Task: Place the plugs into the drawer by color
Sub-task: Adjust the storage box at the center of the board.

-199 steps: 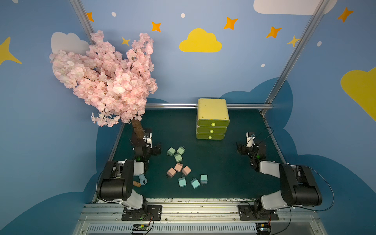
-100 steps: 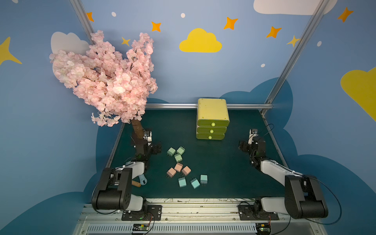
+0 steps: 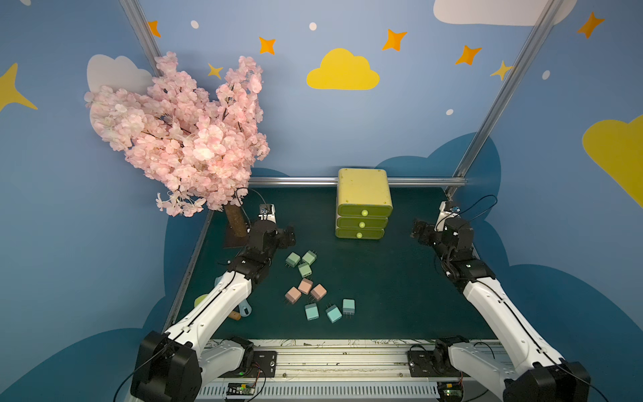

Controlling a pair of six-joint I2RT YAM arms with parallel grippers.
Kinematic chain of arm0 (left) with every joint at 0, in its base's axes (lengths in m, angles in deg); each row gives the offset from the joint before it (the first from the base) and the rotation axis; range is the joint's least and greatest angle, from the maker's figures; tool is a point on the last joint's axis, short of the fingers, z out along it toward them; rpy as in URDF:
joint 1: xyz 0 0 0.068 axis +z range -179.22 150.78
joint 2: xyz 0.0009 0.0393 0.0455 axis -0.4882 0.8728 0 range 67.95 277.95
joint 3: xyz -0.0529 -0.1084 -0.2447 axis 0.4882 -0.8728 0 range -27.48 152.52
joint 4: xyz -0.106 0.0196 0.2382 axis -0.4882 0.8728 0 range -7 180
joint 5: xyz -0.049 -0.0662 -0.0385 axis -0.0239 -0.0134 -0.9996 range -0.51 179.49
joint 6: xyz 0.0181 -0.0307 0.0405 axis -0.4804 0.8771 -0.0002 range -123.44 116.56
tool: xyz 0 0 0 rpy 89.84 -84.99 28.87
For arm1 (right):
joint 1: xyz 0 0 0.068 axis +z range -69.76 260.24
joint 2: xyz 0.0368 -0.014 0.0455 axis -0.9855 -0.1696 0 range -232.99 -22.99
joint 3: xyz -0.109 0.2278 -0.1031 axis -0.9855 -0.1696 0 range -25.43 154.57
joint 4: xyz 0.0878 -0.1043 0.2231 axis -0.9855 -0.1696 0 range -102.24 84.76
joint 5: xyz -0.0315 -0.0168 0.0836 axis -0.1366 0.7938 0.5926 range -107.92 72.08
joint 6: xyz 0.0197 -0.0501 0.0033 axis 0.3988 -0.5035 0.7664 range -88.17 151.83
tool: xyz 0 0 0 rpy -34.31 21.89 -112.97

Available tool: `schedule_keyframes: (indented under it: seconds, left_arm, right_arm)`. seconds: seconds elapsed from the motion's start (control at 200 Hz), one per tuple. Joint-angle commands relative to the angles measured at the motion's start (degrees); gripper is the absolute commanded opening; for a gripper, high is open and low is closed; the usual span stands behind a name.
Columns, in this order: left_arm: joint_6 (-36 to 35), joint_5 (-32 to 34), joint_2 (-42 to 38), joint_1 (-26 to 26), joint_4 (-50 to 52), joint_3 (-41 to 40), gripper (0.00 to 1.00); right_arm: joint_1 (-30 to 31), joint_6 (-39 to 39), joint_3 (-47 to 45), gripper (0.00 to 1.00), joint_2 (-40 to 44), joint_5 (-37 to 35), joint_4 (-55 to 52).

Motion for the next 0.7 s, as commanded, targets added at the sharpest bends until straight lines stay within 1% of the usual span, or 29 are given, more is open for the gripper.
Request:
schedule_keyframes:
  seconds: [0.0, 0.105, 0.2, 0.3, 0.36, 0.496, 0.556, 0.641, 0.696]
  left_arm:
    - [5.27, 4.20, 5.36, -3.81, 13.46, 9.13, 1.00]
    - [6.54, 3.57, 12.67, -6.10, 20.76, 19.82, 1.00]
    - [7.68, -1.27, 17.73, -6.94, 24.43, 28.92, 0.98]
    - [7.60, -8.79, 23.12, -7.55, 27.31, 39.05, 0.94]
    - [7.25, -13.81, 26.62, -7.86, 29.42, 45.39, 0.92]
    - [8.32, -21.44, 35.48, -7.95, 33.34, 57.78, 0.92]
    - [8.22, -23.51, 40.13, -7.86, 36.37, 64.18, 0.91]
    - [8.38, -24.41, 46.49, -7.42, 40.46, 72.86, 0.90]
    - [9.42, -26.79, 50.32, -5.97, 42.88, 78.08, 0.90]
  right_arm:
    - [-0.05, 2.45, 6.72, 0.98, -2.82, 8.97, -5.94]
    - [-1.11, 3.40, 13.07, 0.98, -8.60, 18.88, -9.33]
    - [-3.17, 5.13, 18.58, 0.98, -13.76, 27.06, -10.76]
    - [-4.72, 6.39, 25.49, 0.98, -19.02, 33.77, -12.28]
    - [-5.10, 6.53, 29.79, 0.98, -21.85, 35.99, -13.49]
    - [-5.16, 5.94, 36.39, 0.98, -27.50, 38.82, -14.52]
    - [-5.24, 5.25, 38.48, 0.98, -29.92, 39.55, -14.91]
    - [-5.26, 4.69, 41.03, 0.98, -33.37, 40.88, -15.30]
    - [-5.15, 4.38, 42.44, 0.98, -35.46, 41.34, -15.67]
